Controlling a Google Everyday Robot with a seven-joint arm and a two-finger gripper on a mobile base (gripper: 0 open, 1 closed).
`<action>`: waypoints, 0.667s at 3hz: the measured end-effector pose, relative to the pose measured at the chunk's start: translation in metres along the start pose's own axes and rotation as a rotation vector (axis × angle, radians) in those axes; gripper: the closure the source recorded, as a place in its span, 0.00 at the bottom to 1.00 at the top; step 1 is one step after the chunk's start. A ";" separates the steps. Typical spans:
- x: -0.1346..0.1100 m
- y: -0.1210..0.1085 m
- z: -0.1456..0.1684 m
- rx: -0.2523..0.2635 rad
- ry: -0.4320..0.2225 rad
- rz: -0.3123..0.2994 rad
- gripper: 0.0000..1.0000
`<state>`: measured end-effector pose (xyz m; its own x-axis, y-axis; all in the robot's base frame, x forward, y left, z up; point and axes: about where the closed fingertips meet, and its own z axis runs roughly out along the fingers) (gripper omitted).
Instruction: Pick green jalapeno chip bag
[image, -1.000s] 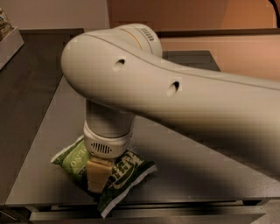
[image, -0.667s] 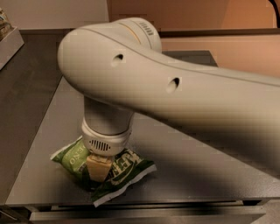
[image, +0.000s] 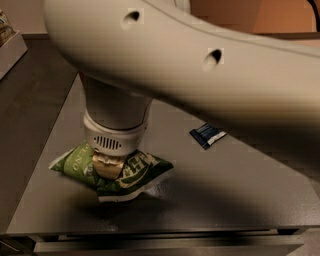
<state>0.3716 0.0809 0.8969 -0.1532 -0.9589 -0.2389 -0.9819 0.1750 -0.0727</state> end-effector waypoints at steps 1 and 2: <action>-0.011 -0.015 -0.032 0.059 -0.026 -0.041 1.00; -0.021 -0.029 -0.065 0.116 -0.063 -0.071 1.00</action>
Offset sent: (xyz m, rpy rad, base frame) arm 0.0519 -0.0066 0.0963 0.0562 -0.1773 0.0554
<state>0.3965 0.0815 0.9673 -0.0730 -0.9543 -0.2897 -0.9700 0.1355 -0.2020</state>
